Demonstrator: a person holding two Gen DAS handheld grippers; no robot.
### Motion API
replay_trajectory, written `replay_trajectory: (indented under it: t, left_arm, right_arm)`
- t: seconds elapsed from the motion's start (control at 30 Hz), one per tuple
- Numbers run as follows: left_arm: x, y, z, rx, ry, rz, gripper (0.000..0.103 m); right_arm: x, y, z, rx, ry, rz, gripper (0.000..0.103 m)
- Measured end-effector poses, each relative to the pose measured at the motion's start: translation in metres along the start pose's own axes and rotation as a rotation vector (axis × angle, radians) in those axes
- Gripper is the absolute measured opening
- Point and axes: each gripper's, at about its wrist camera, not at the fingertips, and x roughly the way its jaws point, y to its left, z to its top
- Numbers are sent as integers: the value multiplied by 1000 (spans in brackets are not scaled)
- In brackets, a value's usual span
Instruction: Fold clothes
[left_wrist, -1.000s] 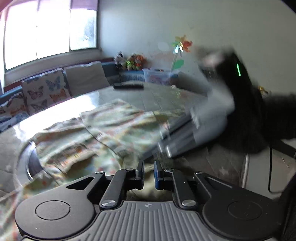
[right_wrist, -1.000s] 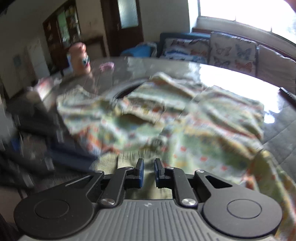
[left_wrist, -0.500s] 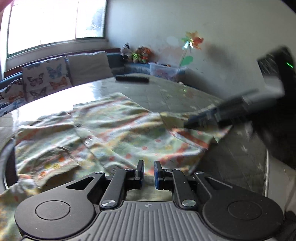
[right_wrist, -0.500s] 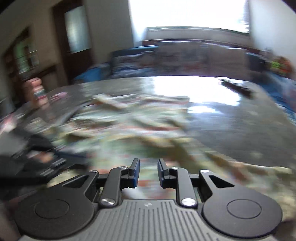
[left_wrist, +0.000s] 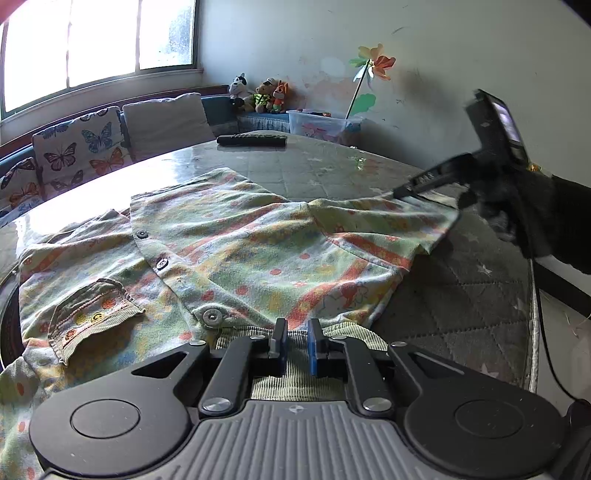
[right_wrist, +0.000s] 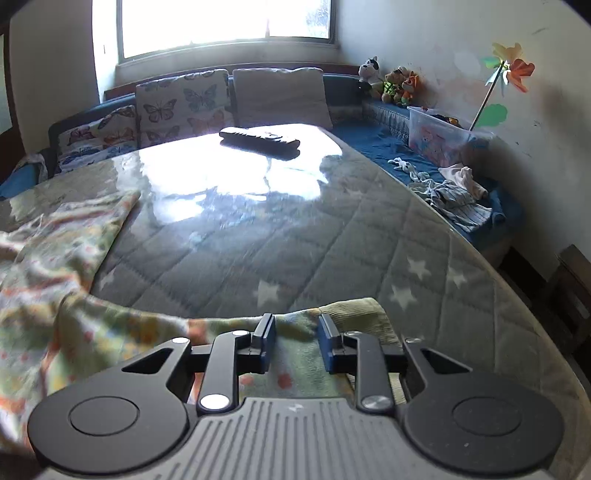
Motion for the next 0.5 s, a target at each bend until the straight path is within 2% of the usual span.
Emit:
replay_trajectory:
  t: [0.27,0.5]
  left_arm:
    - [1,-1,0,9,3,3,13]
    - [2,-2,0,18,6,4,14]
  right_arm:
    - [25,0,19,-11,-38,42,26]
    - [4,-11,12,27,-63,34,33]
